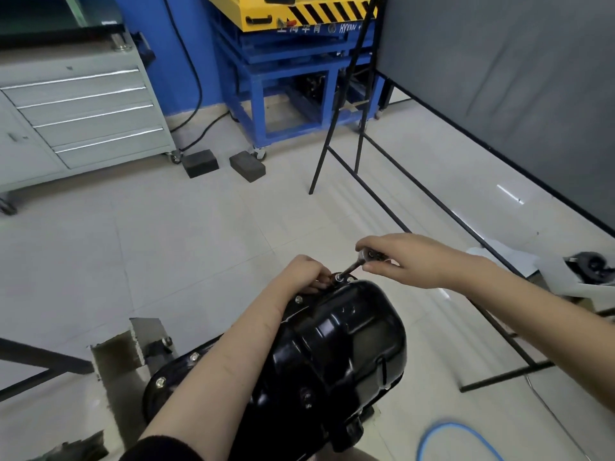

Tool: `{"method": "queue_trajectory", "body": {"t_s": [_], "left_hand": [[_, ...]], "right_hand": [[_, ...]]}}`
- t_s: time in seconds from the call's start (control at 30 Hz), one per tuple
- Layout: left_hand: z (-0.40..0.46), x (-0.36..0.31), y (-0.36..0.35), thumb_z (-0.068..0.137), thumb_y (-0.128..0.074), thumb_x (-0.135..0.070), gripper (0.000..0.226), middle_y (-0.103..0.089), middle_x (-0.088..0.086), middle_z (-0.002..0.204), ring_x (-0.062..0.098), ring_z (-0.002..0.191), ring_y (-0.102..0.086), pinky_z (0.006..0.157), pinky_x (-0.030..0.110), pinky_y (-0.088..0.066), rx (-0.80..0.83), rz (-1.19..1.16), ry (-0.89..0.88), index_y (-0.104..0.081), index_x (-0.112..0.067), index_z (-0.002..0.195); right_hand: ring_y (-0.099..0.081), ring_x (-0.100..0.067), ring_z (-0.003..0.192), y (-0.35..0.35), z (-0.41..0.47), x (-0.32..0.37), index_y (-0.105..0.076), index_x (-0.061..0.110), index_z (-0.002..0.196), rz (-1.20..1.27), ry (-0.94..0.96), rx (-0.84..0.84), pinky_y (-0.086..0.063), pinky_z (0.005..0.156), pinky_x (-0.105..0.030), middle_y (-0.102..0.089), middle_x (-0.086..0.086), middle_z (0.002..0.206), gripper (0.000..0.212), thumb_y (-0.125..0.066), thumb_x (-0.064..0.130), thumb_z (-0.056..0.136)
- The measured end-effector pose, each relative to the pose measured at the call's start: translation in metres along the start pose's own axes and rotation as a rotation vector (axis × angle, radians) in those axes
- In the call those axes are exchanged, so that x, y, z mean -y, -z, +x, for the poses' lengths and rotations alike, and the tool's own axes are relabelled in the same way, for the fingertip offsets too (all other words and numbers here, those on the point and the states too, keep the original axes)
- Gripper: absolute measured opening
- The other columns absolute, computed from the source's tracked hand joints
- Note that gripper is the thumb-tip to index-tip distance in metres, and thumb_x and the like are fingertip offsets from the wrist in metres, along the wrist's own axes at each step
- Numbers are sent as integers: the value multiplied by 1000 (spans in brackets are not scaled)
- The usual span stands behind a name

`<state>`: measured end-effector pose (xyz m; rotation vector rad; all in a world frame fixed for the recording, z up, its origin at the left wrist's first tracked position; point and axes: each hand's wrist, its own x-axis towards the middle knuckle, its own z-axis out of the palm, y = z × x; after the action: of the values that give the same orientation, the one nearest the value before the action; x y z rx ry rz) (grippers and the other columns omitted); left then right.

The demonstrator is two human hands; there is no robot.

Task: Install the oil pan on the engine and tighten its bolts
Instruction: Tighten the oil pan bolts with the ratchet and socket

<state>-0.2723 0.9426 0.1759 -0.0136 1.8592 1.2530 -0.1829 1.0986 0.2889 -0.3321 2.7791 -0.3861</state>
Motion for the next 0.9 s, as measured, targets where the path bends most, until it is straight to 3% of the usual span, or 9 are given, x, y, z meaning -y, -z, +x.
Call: {"method": "queue_trajectory", "body": {"t_s": [0.2,0.37,0.53,0.7,0.8,0.9], "left_hand": [[-5,-1,4,88,-47,-5,19,-60,4,74,16,63,-59,60,24,-45,-12,0,41,-58,-9,73],[-2,-9,9,90,-43,-6,17,-61,3,75,14,63,-60,59,21,-46,-35,88,-46,-59,-6,95],[-10,-9,13,89,-36,0,30,-63,9,86,16,69,-59,62,21,-45,-143,153,-86,-59,1,108],[-22,-6,11,83,-53,5,30,-65,5,93,13,86,-59,75,15,-45,-130,241,-265,-63,-2,110],[-25,-6,6,79,-61,0,29,-64,-1,89,4,79,-60,69,6,-46,-132,310,-323,-66,-6,107],[-27,-6,3,78,-69,-12,16,-65,-5,85,1,74,-61,66,10,-44,-127,374,-336,-69,-16,93]], "right_hand": [[-50,-14,81,10,7,4,-47,18,117,1,1,86,-42,74,-31,-58,8,97,29,-43,37,95],[-44,-12,69,18,17,-10,-47,24,99,-248,86,68,-28,60,-26,-53,9,80,28,-39,50,92],[-45,-17,72,24,30,-16,-35,26,86,-340,205,45,-31,62,-28,-64,0,96,27,-36,52,92],[-55,-24,84,25,38,-20,-48,17,101,-340,265,39,-36,65,-31,-63,-4,97,40,-34,53,92],[-57,-25,88,27,39,-22,-51,17,103,-352,285,20,-33,64,-30,-63,-5,96,43,-34,55,92],[-56,-26,89,28,41,-22,-51,17,103,-317,273,17,-32,63,-29,-63,-6,98,42,-36,54,92]]}}
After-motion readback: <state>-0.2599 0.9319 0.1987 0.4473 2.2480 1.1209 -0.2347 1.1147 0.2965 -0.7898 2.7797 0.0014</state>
